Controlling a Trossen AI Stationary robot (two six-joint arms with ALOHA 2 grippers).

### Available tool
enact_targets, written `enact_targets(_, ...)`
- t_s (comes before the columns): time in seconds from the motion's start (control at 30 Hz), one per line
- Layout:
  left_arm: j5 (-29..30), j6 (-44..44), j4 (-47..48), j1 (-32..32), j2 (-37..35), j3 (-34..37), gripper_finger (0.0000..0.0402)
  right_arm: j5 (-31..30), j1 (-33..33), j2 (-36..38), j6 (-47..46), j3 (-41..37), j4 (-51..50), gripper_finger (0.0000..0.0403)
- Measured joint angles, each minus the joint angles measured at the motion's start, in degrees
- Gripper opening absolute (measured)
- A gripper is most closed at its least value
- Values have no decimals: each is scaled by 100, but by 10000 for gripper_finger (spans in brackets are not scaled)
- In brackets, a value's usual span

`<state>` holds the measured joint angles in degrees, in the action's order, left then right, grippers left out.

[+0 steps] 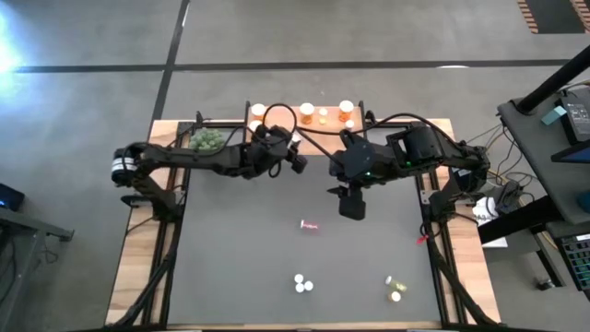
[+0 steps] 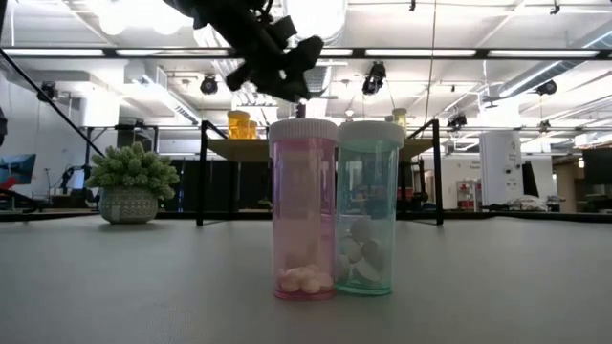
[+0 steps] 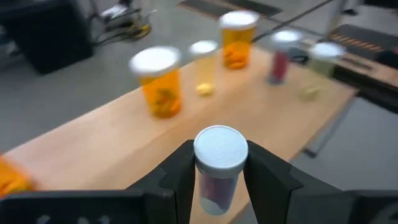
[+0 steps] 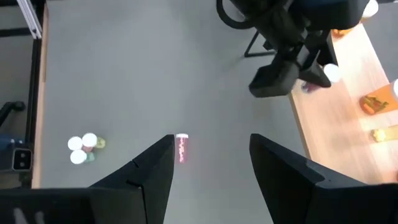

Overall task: Pick and place medicine bottles onto shelf by color
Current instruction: Put the small blue pill bottle on the shelf

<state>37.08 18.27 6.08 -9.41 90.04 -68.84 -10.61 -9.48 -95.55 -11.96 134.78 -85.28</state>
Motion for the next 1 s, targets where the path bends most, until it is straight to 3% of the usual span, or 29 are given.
enact_targets(0.2,360,252,806,-111,-115,11,105,0,1,0,0,0,80,199)
enact_targets(0.57,595,842,1460,-142,-480,364,105,0,1,0,2,0,77,199)
enact_targets(1.0,941,1137,1230,-141,-1096,1166,105,2,-1,0,1,0,75,199)
